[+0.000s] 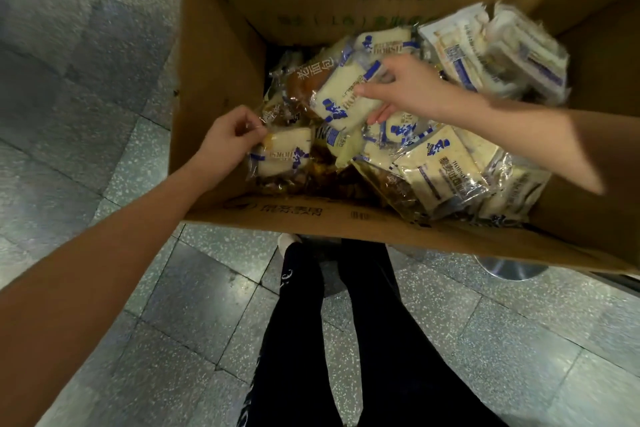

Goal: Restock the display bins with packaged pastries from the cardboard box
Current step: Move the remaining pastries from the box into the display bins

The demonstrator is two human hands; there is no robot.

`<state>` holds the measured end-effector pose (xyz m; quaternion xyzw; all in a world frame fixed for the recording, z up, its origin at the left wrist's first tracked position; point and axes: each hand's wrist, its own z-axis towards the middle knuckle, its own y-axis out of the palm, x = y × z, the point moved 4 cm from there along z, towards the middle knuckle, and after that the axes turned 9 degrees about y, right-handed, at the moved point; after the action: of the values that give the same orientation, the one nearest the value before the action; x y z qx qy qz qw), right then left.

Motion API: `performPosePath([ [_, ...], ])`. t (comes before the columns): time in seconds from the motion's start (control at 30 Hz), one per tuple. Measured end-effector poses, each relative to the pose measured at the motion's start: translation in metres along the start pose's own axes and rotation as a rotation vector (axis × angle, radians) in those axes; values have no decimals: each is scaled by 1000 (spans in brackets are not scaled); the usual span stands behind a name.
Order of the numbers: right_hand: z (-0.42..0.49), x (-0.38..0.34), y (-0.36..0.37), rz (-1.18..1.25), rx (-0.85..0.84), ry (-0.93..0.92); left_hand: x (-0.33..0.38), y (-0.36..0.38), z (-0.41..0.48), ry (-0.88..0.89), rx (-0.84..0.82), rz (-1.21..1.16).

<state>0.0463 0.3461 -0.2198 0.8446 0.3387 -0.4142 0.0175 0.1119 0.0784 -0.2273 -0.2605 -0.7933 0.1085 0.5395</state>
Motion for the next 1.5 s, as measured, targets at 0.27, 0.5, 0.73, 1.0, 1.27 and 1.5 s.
performPosePath([
  [0.27,-53,-54,-13,8,-15,-14,55,-26,-37,-4,185,-171],
  [0.5,-107,-120,-18,77,1,-84,107,-78,-86,8,463,-331],
  [0.73,-189,-174,2,95,-36,-184,133,-123,-185,38,633,-470],
  [1.0,-287,-207,75,84,-146,-253,138,-140,-352,116,858,-514],
  [1.27,-364,-229,199,-212,-471,-354,126,-135,-519,101,933,-334],
  [1.5,-428,-252,309,-543,-773,-503,135,-111,-633,-14,1147,-254],
])
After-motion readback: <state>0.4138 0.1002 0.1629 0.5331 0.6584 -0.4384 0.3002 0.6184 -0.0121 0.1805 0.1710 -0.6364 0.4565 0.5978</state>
